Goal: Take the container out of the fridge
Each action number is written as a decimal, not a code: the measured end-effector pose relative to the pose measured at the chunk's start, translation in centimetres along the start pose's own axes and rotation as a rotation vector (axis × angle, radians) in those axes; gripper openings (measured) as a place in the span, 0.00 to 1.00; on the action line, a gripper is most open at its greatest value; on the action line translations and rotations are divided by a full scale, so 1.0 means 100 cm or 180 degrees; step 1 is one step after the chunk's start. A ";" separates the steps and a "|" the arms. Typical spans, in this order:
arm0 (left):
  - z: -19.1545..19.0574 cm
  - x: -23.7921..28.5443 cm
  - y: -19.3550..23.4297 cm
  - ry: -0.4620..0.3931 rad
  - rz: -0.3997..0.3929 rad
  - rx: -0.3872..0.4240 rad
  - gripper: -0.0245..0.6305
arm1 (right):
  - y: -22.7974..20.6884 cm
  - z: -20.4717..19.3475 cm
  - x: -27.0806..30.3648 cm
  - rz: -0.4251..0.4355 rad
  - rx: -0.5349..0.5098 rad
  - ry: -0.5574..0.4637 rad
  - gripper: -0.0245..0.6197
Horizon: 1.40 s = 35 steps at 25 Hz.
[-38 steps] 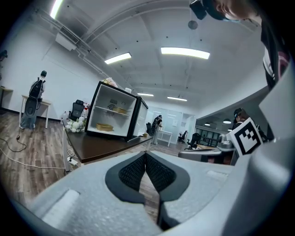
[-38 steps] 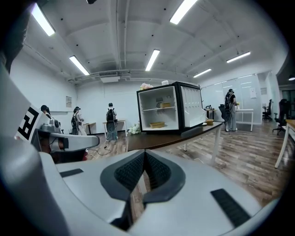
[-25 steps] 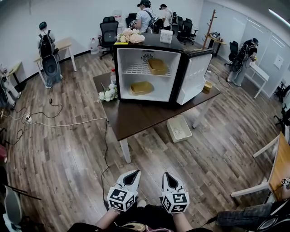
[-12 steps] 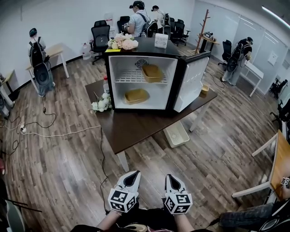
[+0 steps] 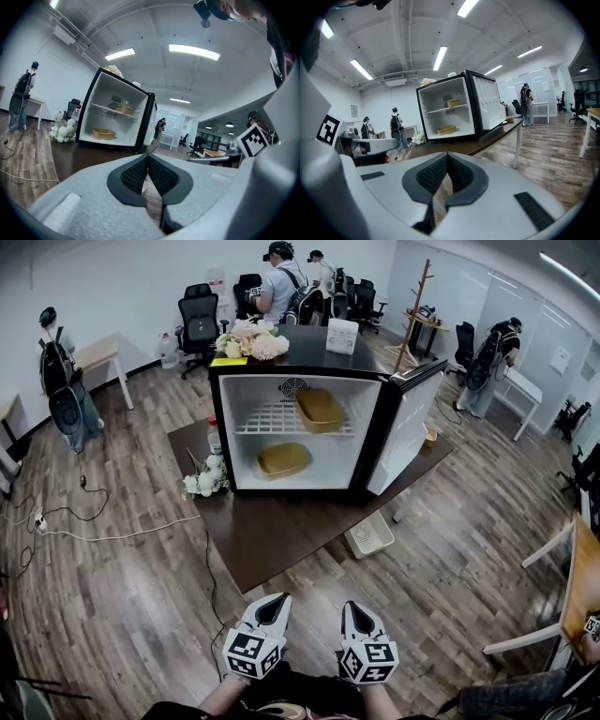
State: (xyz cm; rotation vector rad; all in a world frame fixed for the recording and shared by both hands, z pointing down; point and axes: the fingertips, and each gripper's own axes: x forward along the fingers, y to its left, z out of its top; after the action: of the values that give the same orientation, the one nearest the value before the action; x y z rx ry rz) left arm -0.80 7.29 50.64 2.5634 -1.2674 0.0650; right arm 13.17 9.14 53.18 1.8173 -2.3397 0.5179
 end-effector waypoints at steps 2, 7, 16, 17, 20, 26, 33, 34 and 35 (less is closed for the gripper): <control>0.004 0.008 0.014 0.0014 -0.0019 -0.0011 0.05 | 0.002 0.001 0.012 -0.0053 0.0008 0.0026 0.05; 0.009 0.024 0.042 0.0057 -0.0081 -0.0020 0.05 | 0.007 0.002 0.038 -0.0133 0.0041 0.0074 0.05; 0.021 0.046 0.084 0.0097 -0.0235 0.0037 0.05 | 0.020 0.012 0.081 -0.0269 0.0161 -0.0003 0.05; 0.021 0.048 0.090 0.0095 -0.0218 0.0027 0.05 | 0.023 0.012 0.085 -0.0270 0.0156 0.0001 0.05; 0.024 0.050 0.102 0.0089 -0.0188 -0.0009 0.05 | 0.026 0.011 0.092 -0.0264 0.0134 0.0049 0.05; 0.024 0.054 0.124 0.0111 -0.0088 -0.0047 0.05 | 0.029 0.018 0.111 -0.0211 0.0114 0.0075 0.05; 0.025 0.070 0.143 0.0173 0.0057 -0.0028 0.05 | 0.025 0.033 0.135 -0.0038 0.0139 0.0048 0.05; 0.026 0.073 0.146 0.0174 0.0087 -0.0043 0.05 | 0.021 0.036 0.139 -0.0058 0.0157 0.0045 0.05; 0.026 0.076 0.148 0.0173 0.0116 -0.0062 0.05 | 0.016 0.039 0.143 -0.0076 0.0166 0.0046 0.05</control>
State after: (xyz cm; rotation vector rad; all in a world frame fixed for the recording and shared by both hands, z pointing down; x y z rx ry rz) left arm -7.90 -7.81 52.78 2.5049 -1.2886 0.1282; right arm 8.25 -4.92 53.66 1.8549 -2.3134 0.5921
